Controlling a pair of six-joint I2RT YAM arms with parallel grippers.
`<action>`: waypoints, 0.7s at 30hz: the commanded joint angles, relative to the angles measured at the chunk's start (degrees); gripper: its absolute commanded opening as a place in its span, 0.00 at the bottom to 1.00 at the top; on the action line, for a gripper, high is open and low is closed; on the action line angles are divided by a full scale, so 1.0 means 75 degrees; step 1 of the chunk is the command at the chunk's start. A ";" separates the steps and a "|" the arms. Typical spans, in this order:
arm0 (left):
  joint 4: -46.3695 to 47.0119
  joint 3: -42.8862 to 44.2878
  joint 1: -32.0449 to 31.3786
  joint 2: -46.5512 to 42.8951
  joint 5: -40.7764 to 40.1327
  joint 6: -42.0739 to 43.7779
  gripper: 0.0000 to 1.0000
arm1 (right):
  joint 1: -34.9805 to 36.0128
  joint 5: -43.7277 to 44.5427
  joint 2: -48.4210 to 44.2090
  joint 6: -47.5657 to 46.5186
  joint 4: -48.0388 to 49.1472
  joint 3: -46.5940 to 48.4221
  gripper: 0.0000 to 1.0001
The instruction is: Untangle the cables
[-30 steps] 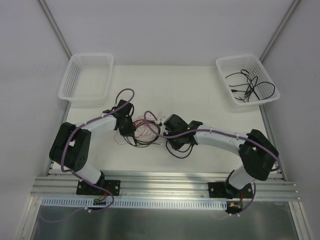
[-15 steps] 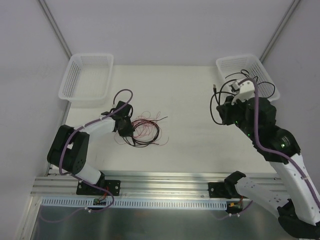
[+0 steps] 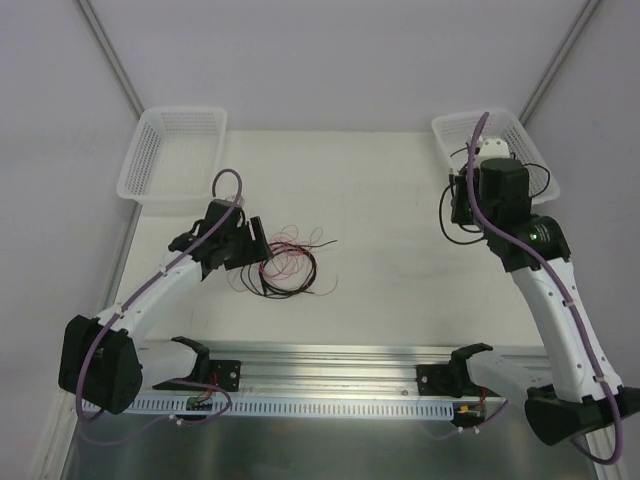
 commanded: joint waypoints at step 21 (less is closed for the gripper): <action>-0.0339 -0.0070 0.0078 -0.1571 -0.0354 0.2844 0.99 | -0.3556 0.0173 0.7041 0.0460 0.2243 0.5673 0.52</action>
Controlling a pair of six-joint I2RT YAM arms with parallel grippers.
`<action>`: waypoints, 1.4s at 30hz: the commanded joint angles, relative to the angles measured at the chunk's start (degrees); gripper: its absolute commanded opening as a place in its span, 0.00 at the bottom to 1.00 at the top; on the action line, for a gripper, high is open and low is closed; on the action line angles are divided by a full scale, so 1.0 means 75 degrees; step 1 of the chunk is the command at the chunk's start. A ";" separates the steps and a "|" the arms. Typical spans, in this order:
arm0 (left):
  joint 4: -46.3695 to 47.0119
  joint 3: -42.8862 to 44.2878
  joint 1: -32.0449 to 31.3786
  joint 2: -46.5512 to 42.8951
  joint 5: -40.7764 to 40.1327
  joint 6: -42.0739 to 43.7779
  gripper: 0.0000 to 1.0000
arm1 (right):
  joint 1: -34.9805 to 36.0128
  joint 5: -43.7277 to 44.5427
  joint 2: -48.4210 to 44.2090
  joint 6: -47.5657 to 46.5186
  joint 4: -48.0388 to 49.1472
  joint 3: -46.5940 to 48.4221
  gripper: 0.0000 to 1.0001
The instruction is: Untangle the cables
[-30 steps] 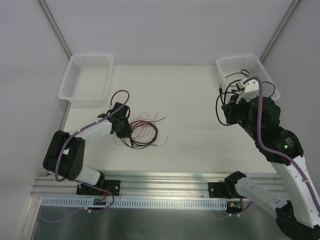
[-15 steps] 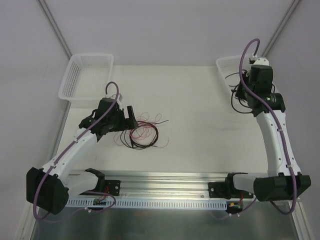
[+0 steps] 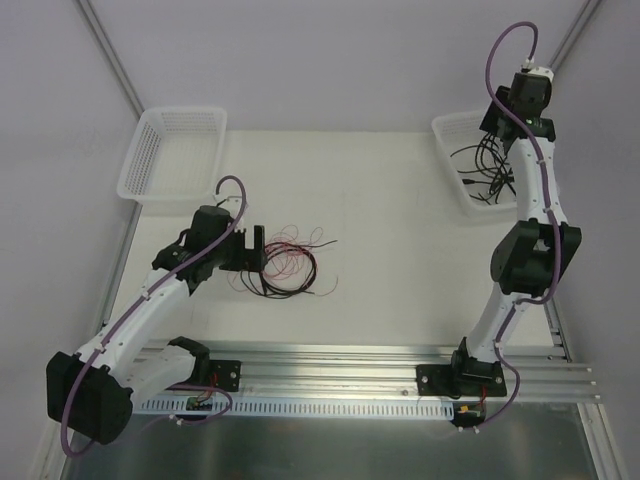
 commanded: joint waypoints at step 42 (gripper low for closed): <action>0.1328 0.1496 -0.3261 0.4788 -0.0264 -0.4742 0.24 | 0.7070 0.0485 -0.8103 0.2974 0.0997 -0.9894 0.86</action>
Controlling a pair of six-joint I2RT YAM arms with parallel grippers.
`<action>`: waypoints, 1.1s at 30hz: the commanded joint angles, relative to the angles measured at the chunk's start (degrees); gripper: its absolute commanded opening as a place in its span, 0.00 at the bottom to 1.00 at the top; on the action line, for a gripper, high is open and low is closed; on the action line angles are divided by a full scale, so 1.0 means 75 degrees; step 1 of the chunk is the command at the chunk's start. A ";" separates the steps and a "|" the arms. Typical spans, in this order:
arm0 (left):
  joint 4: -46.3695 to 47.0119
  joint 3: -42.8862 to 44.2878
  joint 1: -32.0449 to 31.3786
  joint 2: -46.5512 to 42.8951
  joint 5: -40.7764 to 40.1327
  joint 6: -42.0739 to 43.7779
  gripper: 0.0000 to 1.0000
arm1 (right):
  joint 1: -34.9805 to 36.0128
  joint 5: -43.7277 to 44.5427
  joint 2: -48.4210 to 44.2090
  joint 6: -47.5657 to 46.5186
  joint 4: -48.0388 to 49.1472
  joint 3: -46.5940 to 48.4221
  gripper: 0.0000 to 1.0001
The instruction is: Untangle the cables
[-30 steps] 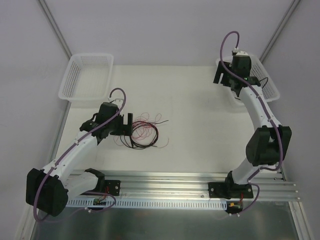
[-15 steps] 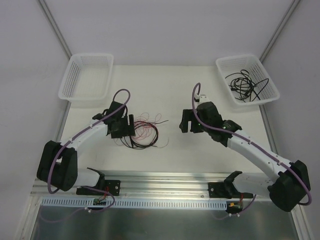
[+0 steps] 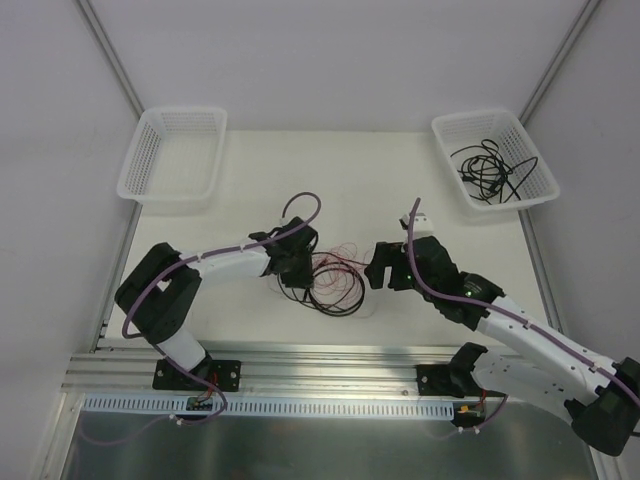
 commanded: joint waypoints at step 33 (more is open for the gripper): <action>-0.0342 0.1371 -0.0098 0.0110 0.1178 0.9053 0.44 | 0.0090 -0.0449 -0.1723 -0.0910 -0.0861 -0.0354 0.86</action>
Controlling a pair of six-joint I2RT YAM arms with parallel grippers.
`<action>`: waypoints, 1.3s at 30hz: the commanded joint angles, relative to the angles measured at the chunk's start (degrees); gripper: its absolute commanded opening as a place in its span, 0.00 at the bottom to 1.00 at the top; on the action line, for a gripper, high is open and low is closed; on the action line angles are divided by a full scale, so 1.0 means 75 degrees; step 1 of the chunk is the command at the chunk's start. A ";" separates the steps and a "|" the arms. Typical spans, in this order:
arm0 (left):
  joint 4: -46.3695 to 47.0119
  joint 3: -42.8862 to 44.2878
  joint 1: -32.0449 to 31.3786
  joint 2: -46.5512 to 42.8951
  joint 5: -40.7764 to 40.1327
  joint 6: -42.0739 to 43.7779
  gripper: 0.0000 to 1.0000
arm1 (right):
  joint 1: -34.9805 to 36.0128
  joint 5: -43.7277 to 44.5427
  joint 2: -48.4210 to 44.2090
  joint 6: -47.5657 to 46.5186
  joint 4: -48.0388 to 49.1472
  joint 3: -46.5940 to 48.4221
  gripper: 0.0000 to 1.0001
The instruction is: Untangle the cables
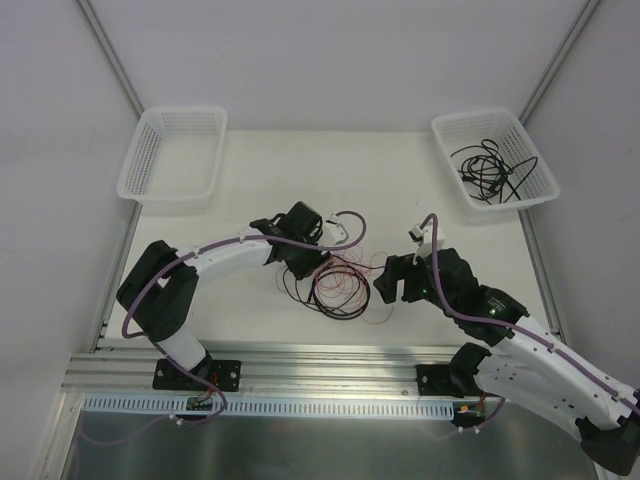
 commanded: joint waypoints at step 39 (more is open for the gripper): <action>0.1258 -0.3110 0.3095 -0.1563 0.0017 -0.7998 0.00 | 0.0140 -0.0264 0.1362 0.0571 0.0502 -0.0218 0.85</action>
